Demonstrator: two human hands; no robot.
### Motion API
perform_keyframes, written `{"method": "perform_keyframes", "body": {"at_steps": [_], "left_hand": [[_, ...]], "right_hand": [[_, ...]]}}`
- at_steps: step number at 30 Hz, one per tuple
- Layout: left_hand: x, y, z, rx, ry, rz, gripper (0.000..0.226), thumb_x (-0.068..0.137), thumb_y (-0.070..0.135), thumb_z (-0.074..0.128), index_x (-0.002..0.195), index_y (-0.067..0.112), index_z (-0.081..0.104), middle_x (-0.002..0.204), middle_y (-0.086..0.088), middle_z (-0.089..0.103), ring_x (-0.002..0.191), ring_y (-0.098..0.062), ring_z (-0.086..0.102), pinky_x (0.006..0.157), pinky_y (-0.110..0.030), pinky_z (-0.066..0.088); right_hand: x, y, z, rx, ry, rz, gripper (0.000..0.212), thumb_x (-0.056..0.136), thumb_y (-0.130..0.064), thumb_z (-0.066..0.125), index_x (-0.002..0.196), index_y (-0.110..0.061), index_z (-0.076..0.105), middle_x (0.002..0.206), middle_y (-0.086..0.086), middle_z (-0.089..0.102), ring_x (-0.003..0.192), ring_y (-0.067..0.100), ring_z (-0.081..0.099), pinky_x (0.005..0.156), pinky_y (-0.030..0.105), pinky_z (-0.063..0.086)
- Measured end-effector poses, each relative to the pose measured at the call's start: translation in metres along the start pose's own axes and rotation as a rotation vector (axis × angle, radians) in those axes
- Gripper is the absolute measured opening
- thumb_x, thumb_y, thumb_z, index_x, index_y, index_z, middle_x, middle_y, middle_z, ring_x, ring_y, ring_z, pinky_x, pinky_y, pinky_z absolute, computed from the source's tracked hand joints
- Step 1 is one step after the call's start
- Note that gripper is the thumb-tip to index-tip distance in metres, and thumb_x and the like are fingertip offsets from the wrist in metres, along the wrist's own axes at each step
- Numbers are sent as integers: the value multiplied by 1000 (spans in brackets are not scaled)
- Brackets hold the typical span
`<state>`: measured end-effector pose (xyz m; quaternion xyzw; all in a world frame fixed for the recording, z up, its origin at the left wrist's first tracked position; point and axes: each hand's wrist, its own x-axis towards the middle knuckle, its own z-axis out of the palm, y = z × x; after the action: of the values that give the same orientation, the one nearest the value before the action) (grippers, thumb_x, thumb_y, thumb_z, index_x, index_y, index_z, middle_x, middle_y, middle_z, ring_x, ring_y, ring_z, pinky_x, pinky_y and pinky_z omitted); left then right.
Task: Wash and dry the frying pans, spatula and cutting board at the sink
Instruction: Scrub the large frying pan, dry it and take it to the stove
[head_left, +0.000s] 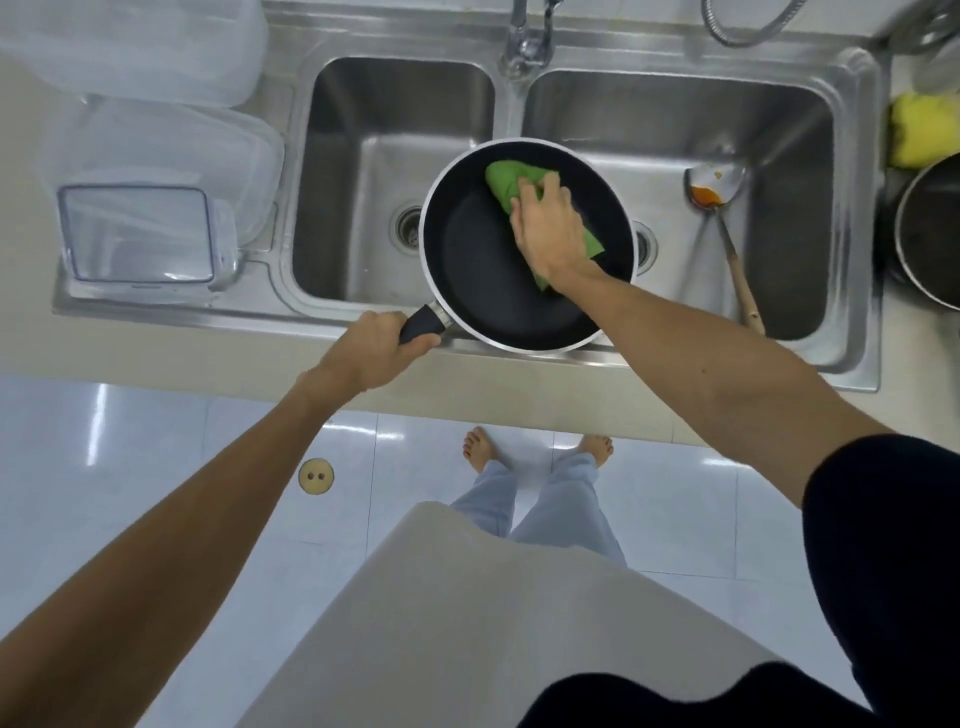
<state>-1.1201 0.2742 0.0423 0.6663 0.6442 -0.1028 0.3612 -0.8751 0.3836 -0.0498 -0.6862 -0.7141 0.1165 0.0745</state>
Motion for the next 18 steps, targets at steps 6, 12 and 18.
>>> {"method": "perform_keyframes", "body": {"at_steps": [6,12,18], "left_hand": [[-12,20,-6,-39,56,69,47,95,53,55,74,11,51,61,-3,53,55,-22,53,47,-30,34],[-14,62,-2,-84,81,198,51,94,48,60,77,1,56,61,-8,56,54,-24,54,48,-32,39],[-23,112,27,-300,10,194,36,97,43,59,81,11,57,62,-3,61,46,-17,54,39,-29,44]], "right_hand": [[-55,40,-55,118,261,91,46,105,-36,36,139,-11,51,126,19,52,100,36,56,77,48,52],[-140,145,-107,119,523,315,42,106,-33,40,134,-6,56,121,22,54,99,37,57,82,45,50],[-227,263,-116,-68,308,520,40,107,-36,35,136,-11,47,125,21,50,105,39,54,87,50,49]]}}
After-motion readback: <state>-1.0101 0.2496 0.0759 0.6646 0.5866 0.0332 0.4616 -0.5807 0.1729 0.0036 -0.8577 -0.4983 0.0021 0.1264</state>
